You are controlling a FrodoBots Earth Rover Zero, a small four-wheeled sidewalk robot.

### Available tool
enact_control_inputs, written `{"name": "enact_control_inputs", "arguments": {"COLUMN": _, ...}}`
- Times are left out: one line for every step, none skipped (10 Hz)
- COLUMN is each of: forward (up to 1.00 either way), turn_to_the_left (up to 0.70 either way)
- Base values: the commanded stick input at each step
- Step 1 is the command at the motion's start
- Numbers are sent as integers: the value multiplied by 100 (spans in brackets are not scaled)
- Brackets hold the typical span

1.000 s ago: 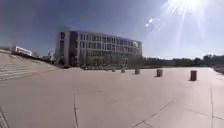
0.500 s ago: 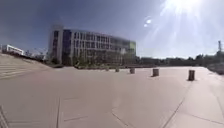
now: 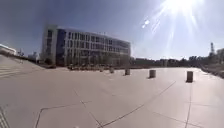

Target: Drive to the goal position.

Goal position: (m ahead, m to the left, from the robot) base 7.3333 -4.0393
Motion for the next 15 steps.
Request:
{"name": "enact_control_inputs", "arguments": {"forward": 70, "turn_to_the_left": -14}}
{"name": "enact_control_inputs", "arguments": {"forward": 70, "turn_to_the_left": -14}}
{"name": "enact_control_inputs", "arguments": {"forward": 70, "turn_to_the_left": -14}}
{"name": "enact_control_inputs", "arguments": {"forward": 70, "turn_to_the_left": -14}}
{"name": "enact_control_inputs", "arguments": {"forward": 70, "turn_to_the_left": -14}}
{"name": "enact_control_inputs", "arguments": {"forward": 70, "turn_to_the_left": -14}}
{"name": "enact_control_inputs", "arguments": {"forward": 70, "turn_to_the_left": -14}}
{"name": "enact_control_inputs", "arguments": {"forward": 70, "turn_to_the_left": -14}}
{"name": "enact_control_inputs", "arguments": {"forward": 70, "turn_to_the_left": -14}}
{"name": "enact_control_inputs", "arguments": {"forward": 70, "turn_to_the_left": -14}}
{"name": "enact_control_inputs", "arguments": {"forward": 70, "turn_to_the_left": -14}}
{"name": "enact_control_inputs", "arguments": {"forward": 70, "turn_to_the_left": -14}}
{"name": "enact_control_inputs", "arguments": {"forward": 70, "turn_to_the_left": -14}}
{"name": "enact_control_inputs", "arguments": {"forward": 70, "turn_to_the_left": -14}}
{"name": "enact_control_inputs", "arguments": {"forward": 70, "turn_to_the_left": -14}}
